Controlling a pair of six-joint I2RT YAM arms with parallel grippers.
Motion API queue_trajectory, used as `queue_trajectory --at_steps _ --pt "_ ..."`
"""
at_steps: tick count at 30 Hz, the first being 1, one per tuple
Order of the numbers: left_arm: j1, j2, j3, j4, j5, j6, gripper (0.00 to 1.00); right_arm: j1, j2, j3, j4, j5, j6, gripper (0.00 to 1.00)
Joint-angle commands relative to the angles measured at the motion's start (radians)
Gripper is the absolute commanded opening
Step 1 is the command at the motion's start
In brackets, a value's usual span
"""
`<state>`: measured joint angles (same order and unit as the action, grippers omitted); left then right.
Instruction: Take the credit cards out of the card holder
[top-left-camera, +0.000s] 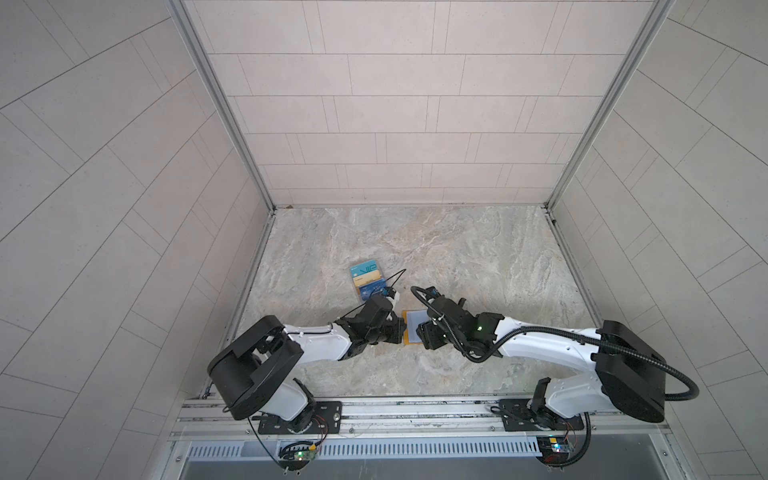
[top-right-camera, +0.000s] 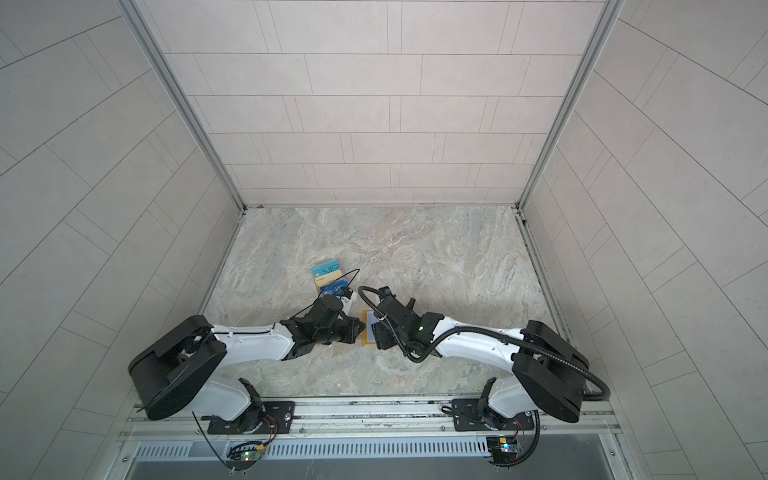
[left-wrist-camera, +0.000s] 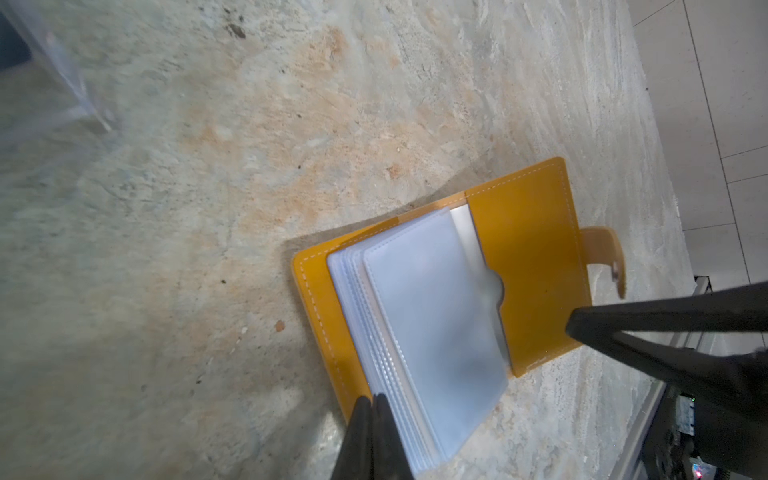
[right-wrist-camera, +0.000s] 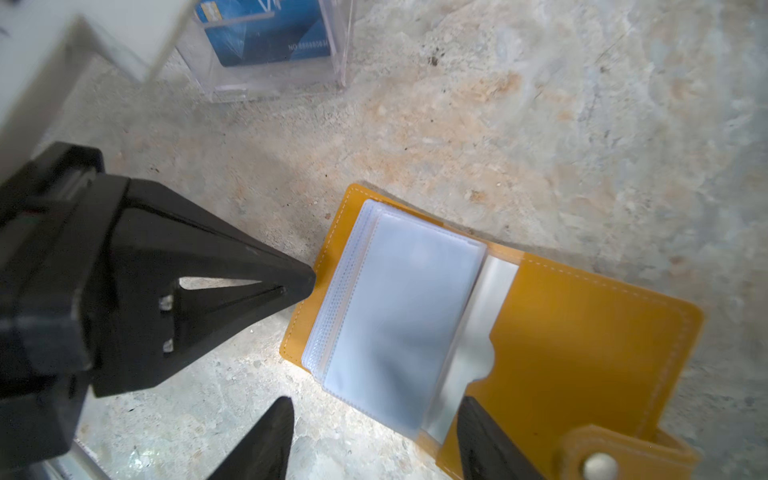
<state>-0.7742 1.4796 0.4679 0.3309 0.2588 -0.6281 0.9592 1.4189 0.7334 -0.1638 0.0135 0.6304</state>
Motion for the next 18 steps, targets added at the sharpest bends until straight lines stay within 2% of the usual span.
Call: queue_trajectory --at_steps 1,18 --pt "0.012 0.017 0.010 0.047 0.011 0.014 0.03 0.013 0.026 0.018 0.044 0.057 0.009 0.65" --pt "0.013 0.106 -0.051 0.180 0.031 -0.028 0.01 0.044 0.176 0.055 0.061 0.147 -0.027 0.63"
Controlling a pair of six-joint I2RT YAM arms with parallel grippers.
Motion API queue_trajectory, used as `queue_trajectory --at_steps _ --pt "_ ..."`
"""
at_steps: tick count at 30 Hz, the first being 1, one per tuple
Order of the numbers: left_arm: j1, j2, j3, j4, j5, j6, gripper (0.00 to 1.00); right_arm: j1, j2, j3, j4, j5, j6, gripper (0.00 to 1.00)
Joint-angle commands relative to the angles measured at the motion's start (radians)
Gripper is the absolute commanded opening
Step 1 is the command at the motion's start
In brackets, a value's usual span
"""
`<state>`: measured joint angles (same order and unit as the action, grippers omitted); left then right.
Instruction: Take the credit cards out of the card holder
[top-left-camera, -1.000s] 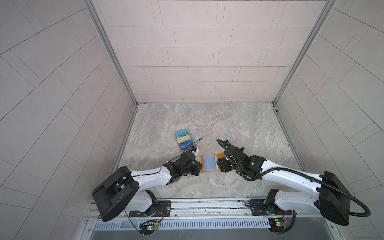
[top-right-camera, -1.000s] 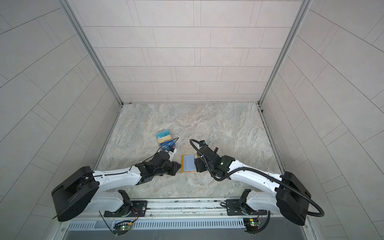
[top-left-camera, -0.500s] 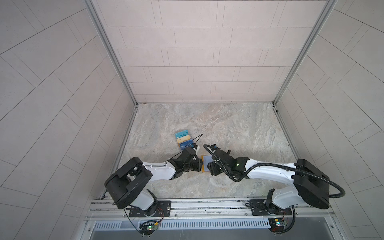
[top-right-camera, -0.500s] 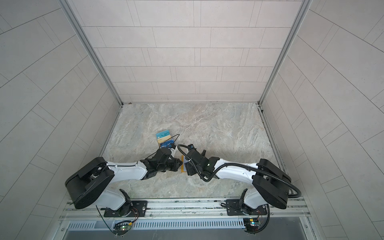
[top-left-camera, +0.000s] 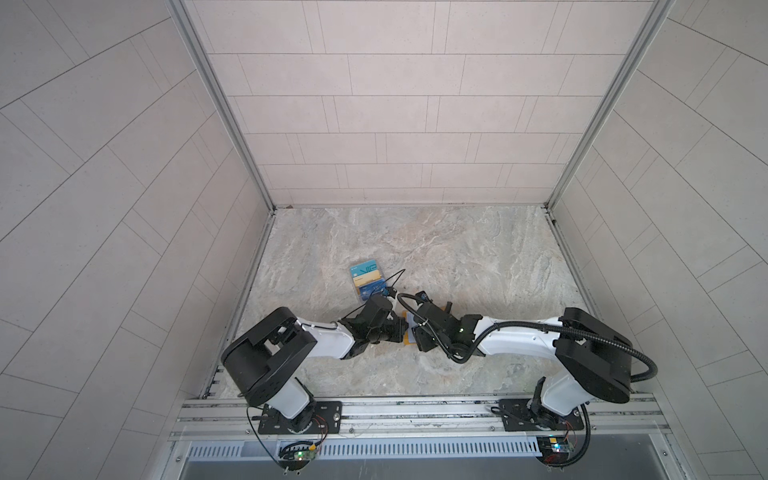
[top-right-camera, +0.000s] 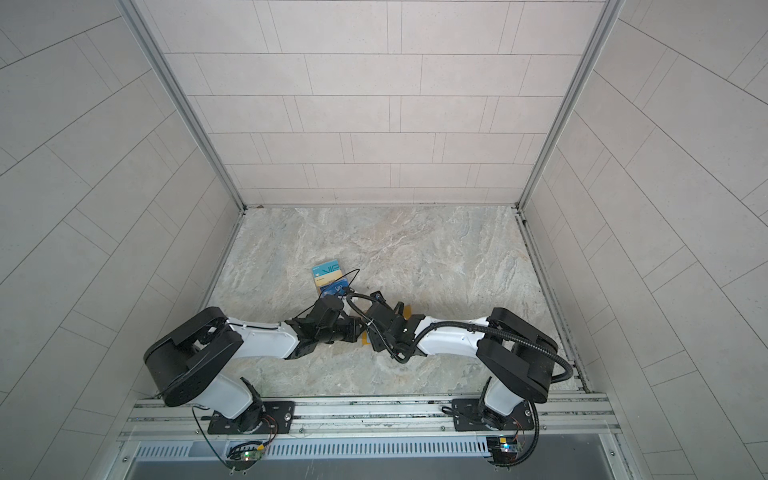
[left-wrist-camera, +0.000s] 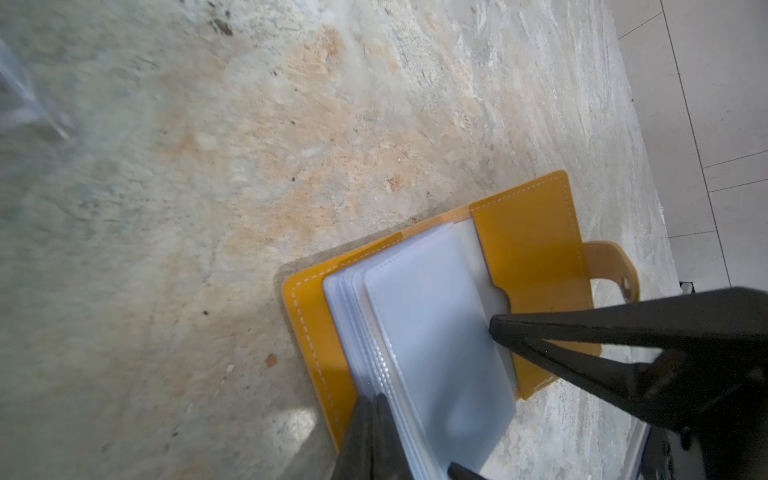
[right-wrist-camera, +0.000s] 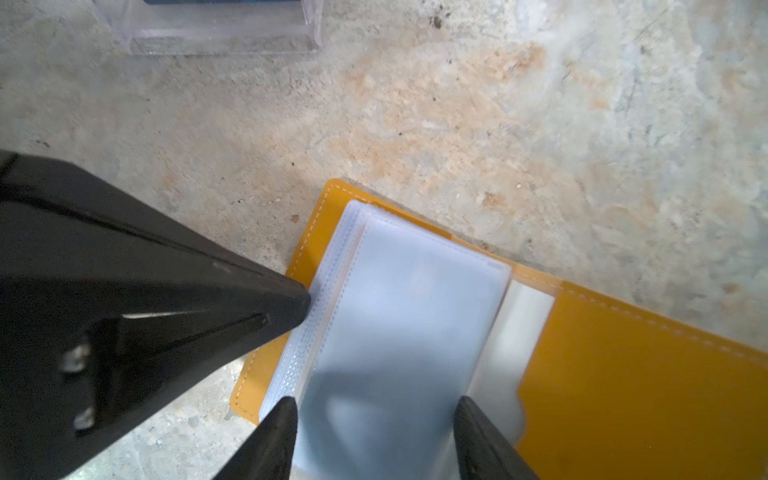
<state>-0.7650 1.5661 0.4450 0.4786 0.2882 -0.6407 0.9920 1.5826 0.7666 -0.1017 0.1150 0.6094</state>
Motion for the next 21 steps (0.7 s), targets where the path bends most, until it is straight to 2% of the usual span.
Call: queue_trajectory --at_steps 1,13,18,21 --pt "0.004 0.022 -0.035 0.041 0.002 -0.020 0.00 0.014 0.015 0.021 -0.003 0.050 -0.007 0.63" --pt "0.004 0.019 -0.084 0.086 0.007 -0.040 0.00 0.047 0.073 0.058 -0.048 0.123 -0.007 0.65" --pt "0.004 0.018 -0.101 0.099 0.002 -0.044 0.00 0.050 0.074 0.062 -0.076 0.172 0.012 0.57" --pt "0.004 0.019 -0.103 0.100 0.001 -0.042 0.00 0.050 0.069 0.058 -0.087 0.193 0.018 0.48"
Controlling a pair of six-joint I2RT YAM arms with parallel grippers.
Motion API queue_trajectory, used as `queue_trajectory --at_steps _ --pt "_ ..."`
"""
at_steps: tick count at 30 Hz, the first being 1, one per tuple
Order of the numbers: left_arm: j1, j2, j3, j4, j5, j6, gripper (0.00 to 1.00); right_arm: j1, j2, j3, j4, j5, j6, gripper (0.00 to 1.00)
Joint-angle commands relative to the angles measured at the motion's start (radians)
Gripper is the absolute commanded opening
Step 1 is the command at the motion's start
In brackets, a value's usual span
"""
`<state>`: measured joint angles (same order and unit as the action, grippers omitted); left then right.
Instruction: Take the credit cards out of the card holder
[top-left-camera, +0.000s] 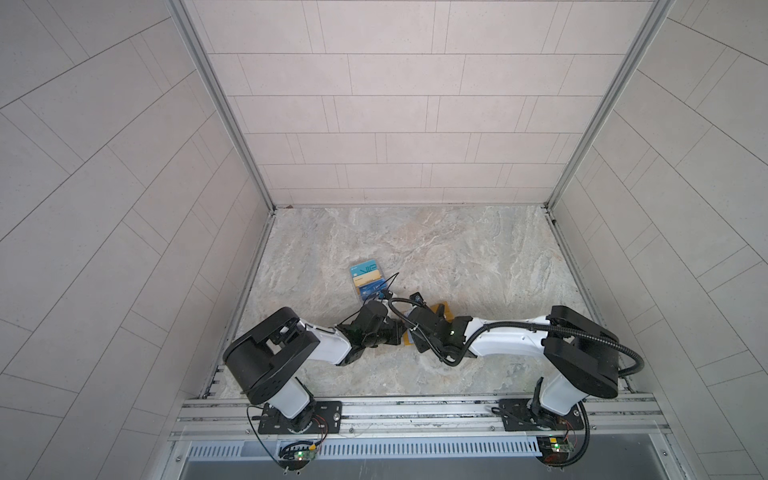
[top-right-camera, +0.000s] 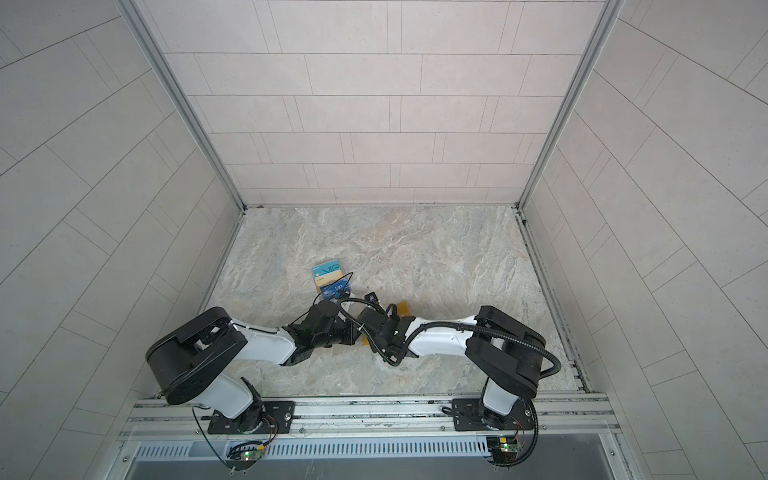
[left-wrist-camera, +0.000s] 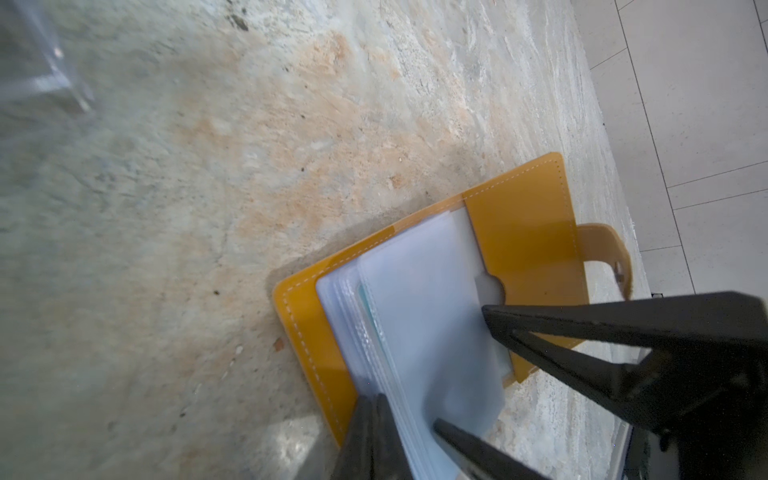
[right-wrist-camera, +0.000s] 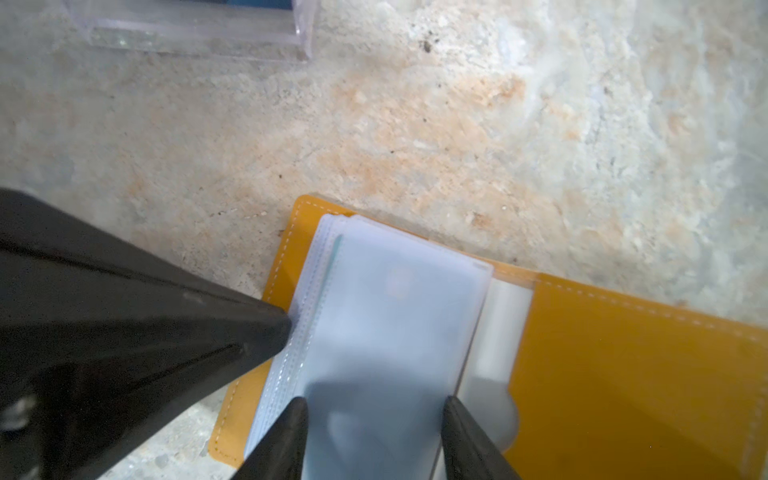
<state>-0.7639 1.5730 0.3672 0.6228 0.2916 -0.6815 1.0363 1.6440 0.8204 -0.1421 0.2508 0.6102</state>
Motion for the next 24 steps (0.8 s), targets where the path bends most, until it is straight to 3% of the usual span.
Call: queue_trajectory --at_steps 1,6,15,24 --pt "0.003 0.013 -0.025 -0.045 -0.002 0.000 0.00 0.006 0.007 0.005 -0.055 0.066 0.017 0.45" --pt "0.003 0.016 -0.024 -0.052 -0.002 0.005 0.00 0.005 -0.005 0.004 -0.064 0.062 0.005 0.45" --pt "0.003 0.016 -0.022 -0.060 -0.008 0.008 0.00 0.007 -0.097 -0.015 0.000 -0.044 -0.054 0.60" --pt "0.003 0.013 -0.024 -0.061 -0.013 0.008 0.00 0.020 -0.038 0.013 0.006 -0.055 -0.059 0.63"
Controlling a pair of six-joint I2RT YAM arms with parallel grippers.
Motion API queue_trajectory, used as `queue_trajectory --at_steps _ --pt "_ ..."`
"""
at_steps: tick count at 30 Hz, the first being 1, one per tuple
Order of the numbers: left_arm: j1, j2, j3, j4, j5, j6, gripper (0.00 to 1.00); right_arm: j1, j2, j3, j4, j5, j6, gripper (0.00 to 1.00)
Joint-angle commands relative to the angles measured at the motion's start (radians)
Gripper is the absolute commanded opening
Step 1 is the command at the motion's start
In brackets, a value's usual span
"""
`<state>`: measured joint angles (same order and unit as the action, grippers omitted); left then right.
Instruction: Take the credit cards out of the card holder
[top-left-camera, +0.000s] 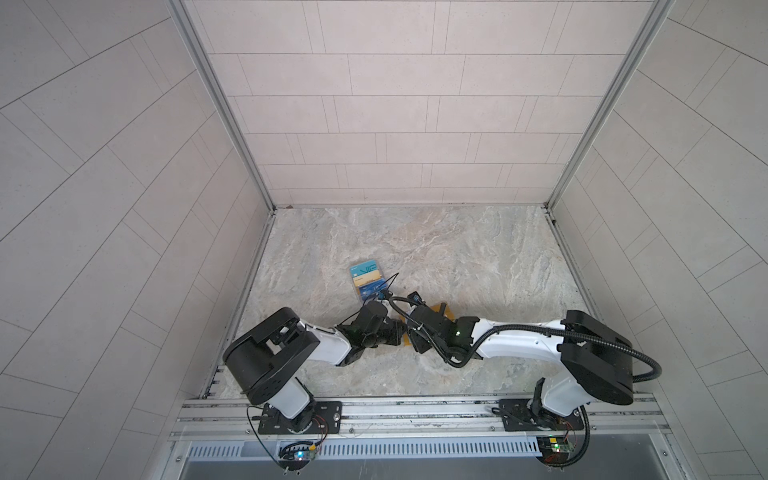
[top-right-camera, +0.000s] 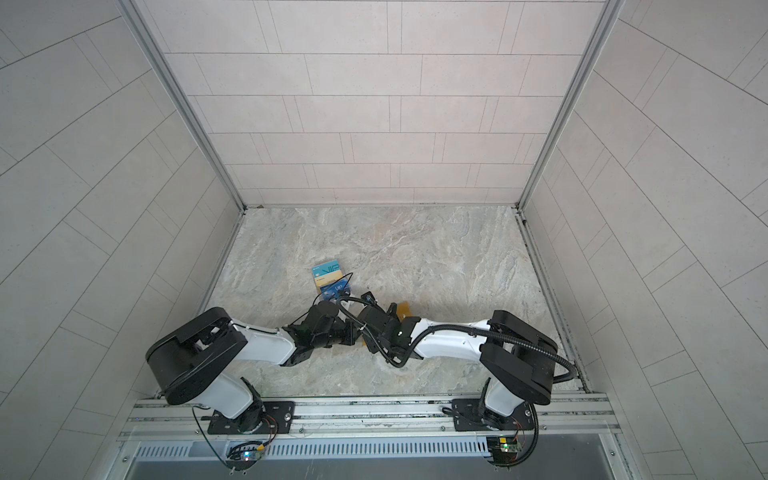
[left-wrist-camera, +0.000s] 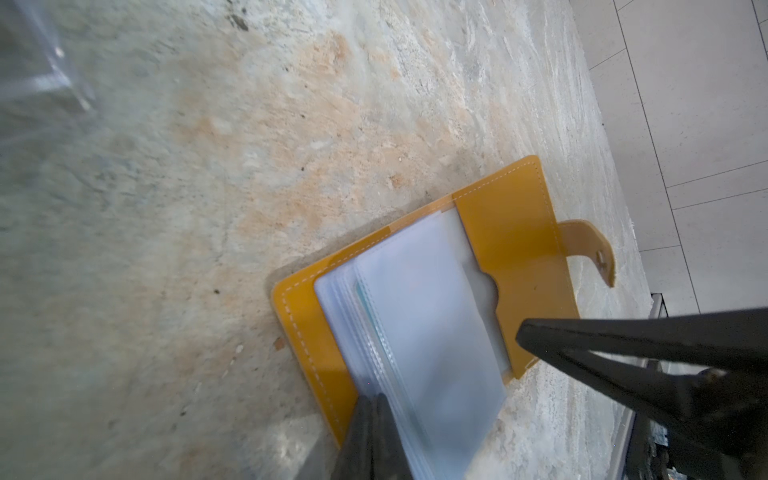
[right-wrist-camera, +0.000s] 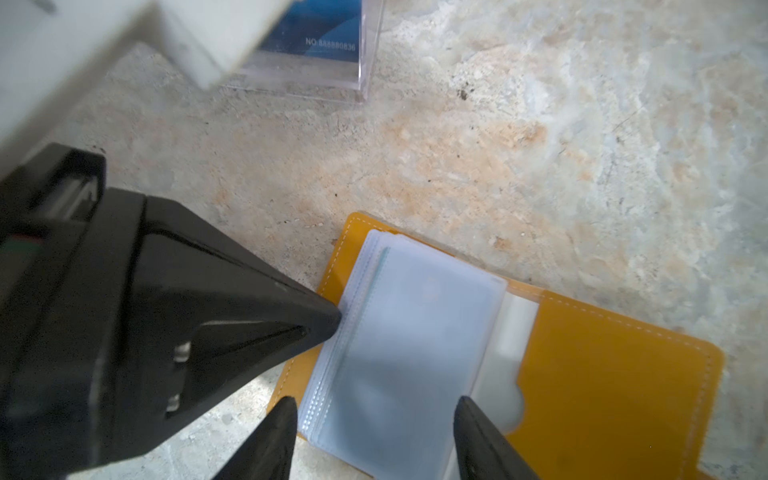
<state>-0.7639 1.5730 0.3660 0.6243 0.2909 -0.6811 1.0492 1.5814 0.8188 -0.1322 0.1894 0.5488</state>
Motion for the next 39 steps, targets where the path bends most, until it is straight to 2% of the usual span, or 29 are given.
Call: queue_trajectory --at_steps 1,15,28,39 --pt "0.003 0.012 -0.024 -0.064 -0.013 0.008 0.00 0.006 0.027 0.013 -0.004 0.010 0.008 0.63" --pt "0.003 0.013 -0.024 -0.064 -0.015 0.011 0.00 0.007 0.082 0.019 -0.018 0.047 0.020 0.61" --pt "0.004 0.023 -0.018 -0.070 -0.010 0.022 0.00 0.006 0.064 0.011 -0.033 0.086 0.034 0.43" --pt "0.003 0.009 -0.011 -0.101 -0.014 0.038 0.00 -0.010 0.046 0.035 -0.118 0.183 0.046 0.35"
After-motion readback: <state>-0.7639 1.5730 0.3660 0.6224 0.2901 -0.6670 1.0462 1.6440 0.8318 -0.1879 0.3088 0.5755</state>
